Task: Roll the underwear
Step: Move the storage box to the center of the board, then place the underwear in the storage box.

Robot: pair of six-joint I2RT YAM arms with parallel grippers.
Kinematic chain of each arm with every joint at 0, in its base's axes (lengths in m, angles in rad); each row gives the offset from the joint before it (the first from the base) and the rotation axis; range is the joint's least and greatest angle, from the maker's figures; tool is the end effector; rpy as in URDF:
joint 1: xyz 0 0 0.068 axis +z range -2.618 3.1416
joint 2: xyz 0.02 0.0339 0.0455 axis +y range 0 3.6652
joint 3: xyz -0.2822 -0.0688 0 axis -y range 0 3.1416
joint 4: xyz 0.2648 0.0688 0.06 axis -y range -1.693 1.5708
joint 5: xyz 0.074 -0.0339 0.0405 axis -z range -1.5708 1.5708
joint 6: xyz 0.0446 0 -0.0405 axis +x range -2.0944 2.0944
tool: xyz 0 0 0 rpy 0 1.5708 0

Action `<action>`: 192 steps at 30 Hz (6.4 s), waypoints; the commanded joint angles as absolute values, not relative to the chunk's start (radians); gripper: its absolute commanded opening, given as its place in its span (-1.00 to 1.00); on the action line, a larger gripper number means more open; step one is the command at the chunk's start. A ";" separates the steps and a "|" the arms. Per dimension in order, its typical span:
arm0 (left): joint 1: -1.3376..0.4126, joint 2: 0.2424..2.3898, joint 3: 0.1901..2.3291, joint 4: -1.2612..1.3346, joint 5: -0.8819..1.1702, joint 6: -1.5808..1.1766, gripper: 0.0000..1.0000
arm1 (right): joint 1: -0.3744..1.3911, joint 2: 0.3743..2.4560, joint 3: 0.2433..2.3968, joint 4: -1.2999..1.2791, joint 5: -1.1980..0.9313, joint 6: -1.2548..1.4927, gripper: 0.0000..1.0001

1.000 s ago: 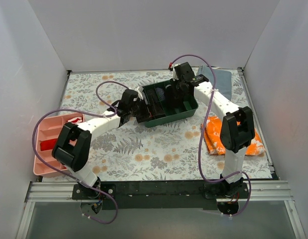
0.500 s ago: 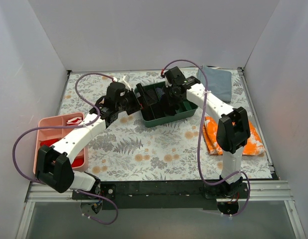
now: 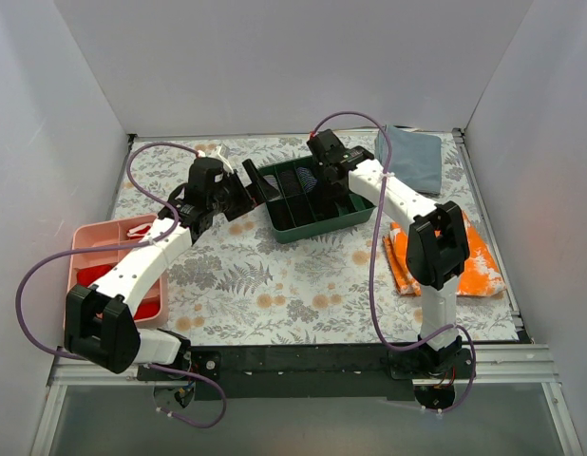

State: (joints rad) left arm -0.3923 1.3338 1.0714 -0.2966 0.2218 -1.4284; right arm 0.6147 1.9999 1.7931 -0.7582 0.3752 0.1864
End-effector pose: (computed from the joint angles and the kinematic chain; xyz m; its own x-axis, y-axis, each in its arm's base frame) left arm 0.2962 -0.1332 0.3148 -0.6093 -0.7929 -0.0048 -0.4077 0.3185 -0.8558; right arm 0.3972 0.2604 0.2795 -0.7278 -0.3027 -0.6154 -0.2353 0.9531 -0.1905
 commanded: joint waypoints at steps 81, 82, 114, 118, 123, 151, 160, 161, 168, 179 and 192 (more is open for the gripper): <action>-0.357 1.308 0.973 -0.304 0.285 -1.420 0.96 | 0.624 1.792 1.448 -0.330 0.236 0.236 -0.33; -0.357 1.307 0.976 -0.304 0.285 -1.422 0.96 | 0.623 1.793 1.450 -0.330 0.232 0.238 -0.52; -0.357 1.333 0.942 -0.295 0.290 -1.417 0.96 | 0.607 1.852 1.374 -0.380 0.176 0.256 -0.92; -0.357 1.330 0.950 -0.298 0.288 -1.416 0.96 | 0.607 1.818 1.427 -0.385 0.221 0.250 -0.89; -0.357 1.327 0.951 -0.299 0.287 -1.416 0.96 | 0.595 1.776 1.456 -0.347 0.203 0.247 -0.86; -0.357 1.338 0.956 -0.301 0.282 -1.416 0.96 | 0.594 1.868 1.542 -0.353 0.132 0.229 -0.84; -0.357 1.333 0.959 -0.301 0.288 -1.416 0.96 | 0.580 1.913 1.594 -0.365 0.129 0.215 -0.81; -0.357 1.332 0.957 -0.301 0.287 -1.416 0.97 | 0.580 1.920 1.598 -0.368 0.127 0.215 -0.81; -0.357 1.318 0.957 -0.308 0.282 -1.414 0.96 | 0.574 1.999 1.620 -0.357 0.141 0.212 -0.81; -0.357 1.315 0.962 -0.310 0.281 -1.414 0.96 | 0.571 2.079 1.664 -0.321 0.114 0.204 -0.80; -0.357 1.315 0.954 -0.305 0.284 -1.419 0.96 | 0.571 1.915 1.563 -0.275 0.117 0.189 -0.74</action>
State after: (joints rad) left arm -0.3626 1.3479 0.9409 -0.3065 0.2775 -1.4246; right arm 0.5758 2.0430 1.6199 -0.3378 0.1211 0.2024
